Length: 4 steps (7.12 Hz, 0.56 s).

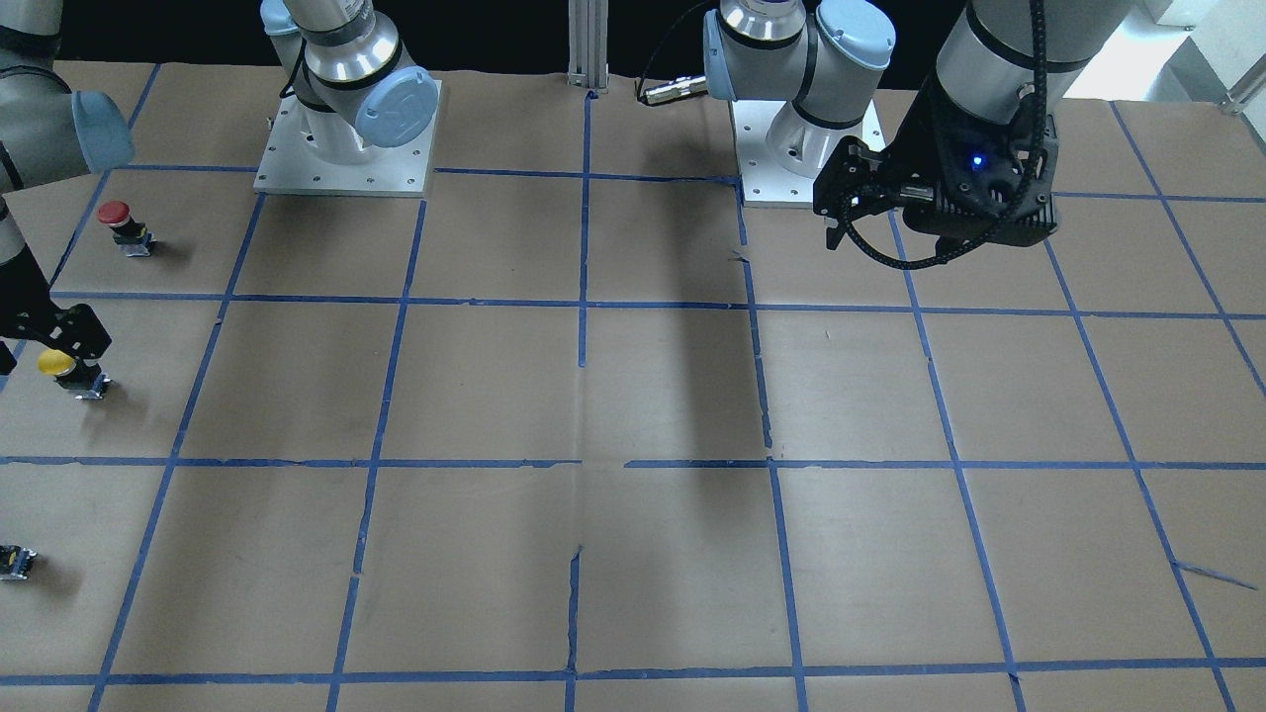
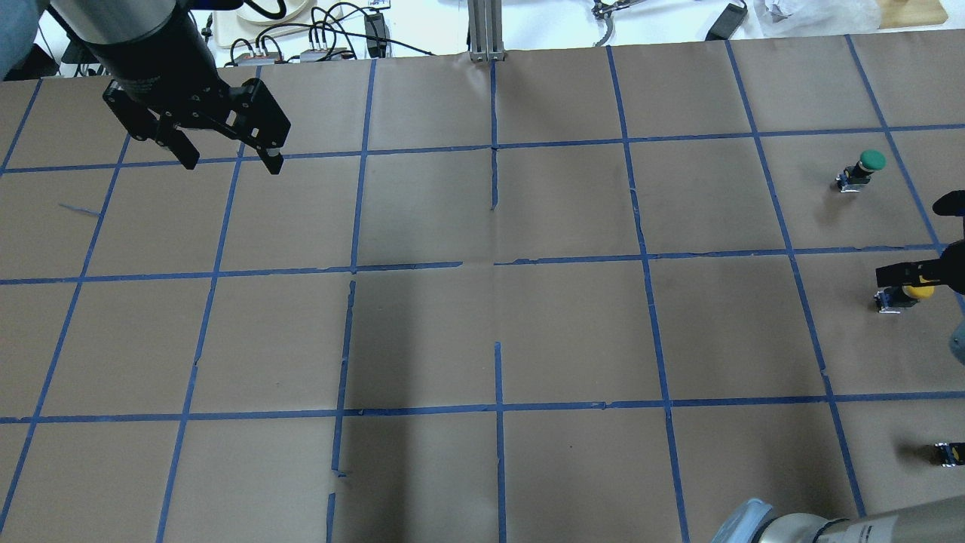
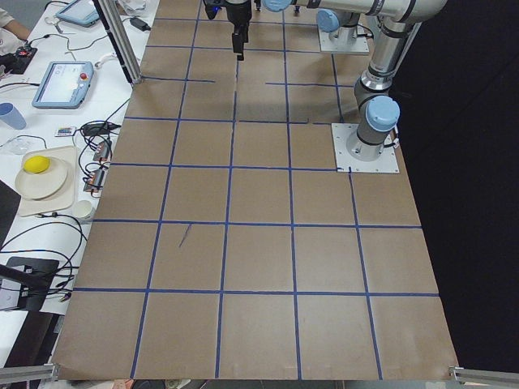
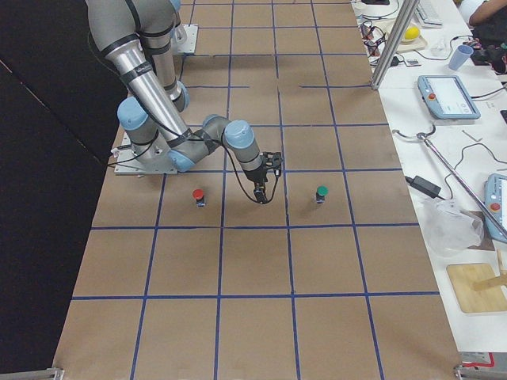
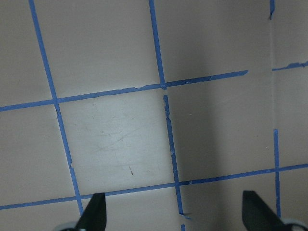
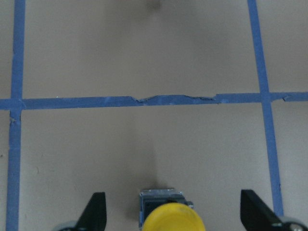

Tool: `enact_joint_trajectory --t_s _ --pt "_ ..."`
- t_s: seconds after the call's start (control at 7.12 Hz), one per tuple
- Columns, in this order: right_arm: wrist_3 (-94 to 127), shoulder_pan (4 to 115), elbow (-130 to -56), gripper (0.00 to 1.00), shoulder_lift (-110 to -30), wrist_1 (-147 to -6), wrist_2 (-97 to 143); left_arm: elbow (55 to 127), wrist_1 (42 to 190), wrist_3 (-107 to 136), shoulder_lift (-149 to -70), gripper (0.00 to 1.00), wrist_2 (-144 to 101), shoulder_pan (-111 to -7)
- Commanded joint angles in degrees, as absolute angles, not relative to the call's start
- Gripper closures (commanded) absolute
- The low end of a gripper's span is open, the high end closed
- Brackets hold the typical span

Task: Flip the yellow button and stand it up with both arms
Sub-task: 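Lower the button upright onto the table and open the right gripper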

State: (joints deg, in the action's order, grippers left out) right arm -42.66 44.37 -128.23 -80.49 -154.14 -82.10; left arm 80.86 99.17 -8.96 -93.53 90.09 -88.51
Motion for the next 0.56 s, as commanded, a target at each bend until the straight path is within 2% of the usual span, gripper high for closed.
enact_joint_trajectory --t_s 0.0,0.42 --pt "-41.1 44.5 -124.5 0.01 -87.3 -140.8 -82.8 80.8 99.0 -9.0 -93.5 0.00 90.1 -88.5" --pt "-34.6 46.7 -104.0 0.00 -90.3 -106.2 -83.8 80.7 98.9 -9.0 -93.5 0.00 90.8 -88.4"
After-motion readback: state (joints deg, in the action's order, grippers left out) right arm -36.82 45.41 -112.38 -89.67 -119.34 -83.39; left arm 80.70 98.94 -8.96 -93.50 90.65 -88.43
